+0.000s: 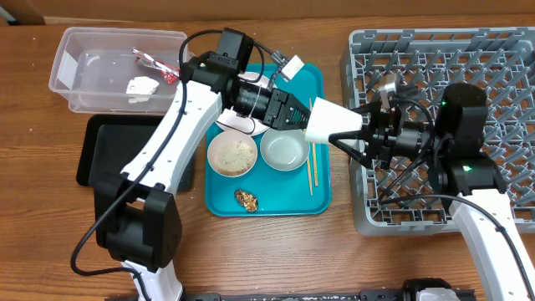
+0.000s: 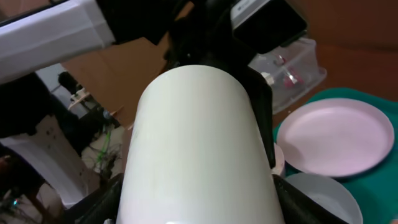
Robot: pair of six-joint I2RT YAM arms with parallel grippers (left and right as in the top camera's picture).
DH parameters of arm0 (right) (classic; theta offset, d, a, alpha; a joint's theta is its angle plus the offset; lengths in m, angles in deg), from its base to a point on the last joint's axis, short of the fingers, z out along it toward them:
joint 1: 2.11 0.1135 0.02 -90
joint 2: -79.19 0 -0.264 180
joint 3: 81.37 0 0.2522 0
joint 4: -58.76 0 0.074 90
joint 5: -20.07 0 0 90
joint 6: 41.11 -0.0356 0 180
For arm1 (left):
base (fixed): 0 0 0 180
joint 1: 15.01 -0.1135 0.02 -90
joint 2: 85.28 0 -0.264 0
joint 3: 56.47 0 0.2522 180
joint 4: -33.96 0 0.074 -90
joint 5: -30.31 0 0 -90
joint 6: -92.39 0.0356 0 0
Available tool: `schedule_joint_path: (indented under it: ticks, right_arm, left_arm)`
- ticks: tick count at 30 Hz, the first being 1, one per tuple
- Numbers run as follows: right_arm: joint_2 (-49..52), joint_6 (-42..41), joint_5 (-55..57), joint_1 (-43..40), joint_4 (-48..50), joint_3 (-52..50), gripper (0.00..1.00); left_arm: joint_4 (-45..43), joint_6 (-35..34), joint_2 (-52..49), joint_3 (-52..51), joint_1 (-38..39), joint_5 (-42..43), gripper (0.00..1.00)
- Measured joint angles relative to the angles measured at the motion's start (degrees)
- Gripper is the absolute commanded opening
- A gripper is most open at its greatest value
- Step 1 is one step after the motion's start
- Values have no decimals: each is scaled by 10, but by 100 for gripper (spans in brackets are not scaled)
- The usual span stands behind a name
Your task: Sort waste into correct bins and load items into the dishwasher
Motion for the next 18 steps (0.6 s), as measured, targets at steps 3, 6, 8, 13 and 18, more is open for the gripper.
schedule_joint_path:
  ticks: [3,6,8,13,18]
  right_arm:
    - [0,-8,42,0,-36,0,47]
    - [0,-16,96,0,-73,0,43]
    - [0,-21,145,0,-99,0,42]
    - [0,-31,270,0,-192,8,38]
    - [5,-39,416,0,-337,98,30]
  left_arm:
    - [14,-2,0,0,-16,-59,34]
    - [29,-9,0,0,-51,-132,33]
    - [44,-13,2,0,-80,-177,32]
    - [95,-16,33,0,-149,-306,35]
    - [138,-24,109,0,-197,-465,34]
